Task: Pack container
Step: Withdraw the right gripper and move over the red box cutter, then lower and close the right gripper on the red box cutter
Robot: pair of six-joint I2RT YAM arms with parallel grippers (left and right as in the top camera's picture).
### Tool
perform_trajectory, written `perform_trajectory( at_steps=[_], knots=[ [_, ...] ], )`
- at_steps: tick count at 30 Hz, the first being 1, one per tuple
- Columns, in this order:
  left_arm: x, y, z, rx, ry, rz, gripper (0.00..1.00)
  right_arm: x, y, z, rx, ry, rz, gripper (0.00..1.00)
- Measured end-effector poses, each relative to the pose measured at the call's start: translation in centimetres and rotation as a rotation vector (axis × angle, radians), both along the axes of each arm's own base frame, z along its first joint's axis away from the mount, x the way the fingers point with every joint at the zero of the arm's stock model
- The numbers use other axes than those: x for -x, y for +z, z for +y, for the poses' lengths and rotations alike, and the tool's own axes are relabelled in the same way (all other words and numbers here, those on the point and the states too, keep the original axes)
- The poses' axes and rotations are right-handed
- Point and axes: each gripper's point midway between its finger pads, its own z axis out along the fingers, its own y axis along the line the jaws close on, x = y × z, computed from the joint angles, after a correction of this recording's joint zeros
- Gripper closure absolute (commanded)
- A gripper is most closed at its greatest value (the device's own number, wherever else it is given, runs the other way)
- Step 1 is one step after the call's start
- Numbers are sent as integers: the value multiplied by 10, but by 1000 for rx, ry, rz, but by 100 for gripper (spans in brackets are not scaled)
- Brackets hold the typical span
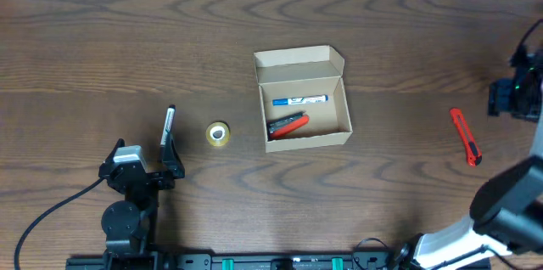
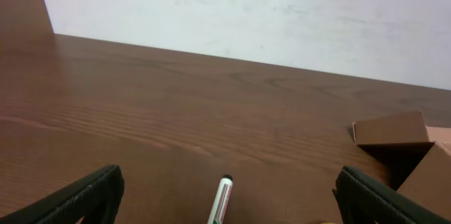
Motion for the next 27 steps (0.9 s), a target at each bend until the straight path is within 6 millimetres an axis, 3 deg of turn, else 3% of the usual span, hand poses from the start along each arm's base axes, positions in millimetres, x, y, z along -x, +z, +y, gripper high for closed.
perform_trajectory(
  at_steps=[4, 6, 8, 13, 18, 27],
  knots=[
    [0, 0, 0, 0, 0, 0, 5, -8, -34, 4, -46, 49, 4, 31],
    [0, 0, 0, 0, 0, 0, 5, -11, -49, 12, -86, 88, -13, 23],
    [0, 0, 0, 0, 0, 0, 5, -11, -63, 21, -127, 126, -22, 21],
    [0, 0, 0, 0, 0, 0, 5, -12, -90, 40, -205, 204, -49, 24],
    [0, 0, 0, 0, 0, 0, 5, -18, -93, 40, -199, 254, -71, 19],
    [0, 0, 0, 0, 0, 1, 5, -22, -93, 37, -171, 378, -65, 20]
  ],
)
